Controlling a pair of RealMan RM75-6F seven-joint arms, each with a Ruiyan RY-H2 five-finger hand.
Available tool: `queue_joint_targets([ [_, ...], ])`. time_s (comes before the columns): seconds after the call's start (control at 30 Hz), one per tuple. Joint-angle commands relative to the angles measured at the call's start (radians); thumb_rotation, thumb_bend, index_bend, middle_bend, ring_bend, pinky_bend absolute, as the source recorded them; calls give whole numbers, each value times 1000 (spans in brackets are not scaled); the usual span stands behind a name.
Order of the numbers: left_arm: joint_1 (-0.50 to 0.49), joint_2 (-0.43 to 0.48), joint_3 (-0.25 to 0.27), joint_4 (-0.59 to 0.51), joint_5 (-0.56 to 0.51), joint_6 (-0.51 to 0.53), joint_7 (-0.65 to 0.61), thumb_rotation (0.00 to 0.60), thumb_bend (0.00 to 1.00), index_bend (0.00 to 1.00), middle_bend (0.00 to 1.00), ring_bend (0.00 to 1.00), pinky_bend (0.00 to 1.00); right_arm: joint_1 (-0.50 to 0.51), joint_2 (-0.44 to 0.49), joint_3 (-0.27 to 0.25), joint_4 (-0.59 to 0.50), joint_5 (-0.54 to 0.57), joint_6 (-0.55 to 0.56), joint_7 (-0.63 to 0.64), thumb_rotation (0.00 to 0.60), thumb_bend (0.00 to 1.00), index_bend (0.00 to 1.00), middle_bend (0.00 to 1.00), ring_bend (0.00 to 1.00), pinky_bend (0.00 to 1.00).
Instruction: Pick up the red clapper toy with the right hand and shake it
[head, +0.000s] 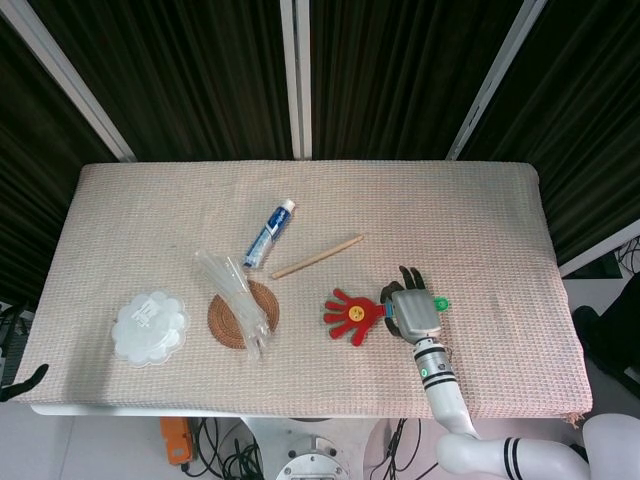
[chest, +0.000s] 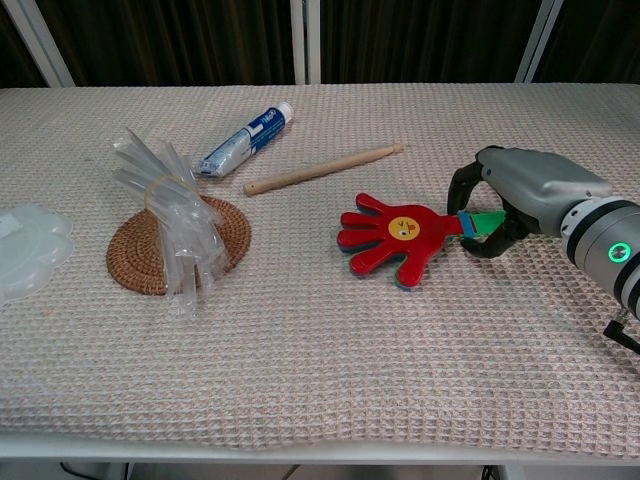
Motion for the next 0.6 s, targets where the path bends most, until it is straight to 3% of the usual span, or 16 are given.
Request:
queue_joint_targets([
  [0.03, 0, 0, 0, -1, 0, 0, -2, 600, 209, 56, 104, 2, 112, -8, -7, -2, 15, -27, 6, 32, 600, 473, 894, 376, 86, 98],
  [0.17, 1, 0, -1, -2, 1, 3, -12, 600, 209, 57, 104, 2, 113, -16, -12, -4, 30, -48, 7, 64, 600, 496, 906, 411, 135, 224],
  [0.6, 7, -3, -6, 5, 3, 20, -24, 600, 210, 56, 97, 2, 118, -21, -29, -3, 79, -114, -14, 151, 600, 606, 787, 435, 350, 587],
])
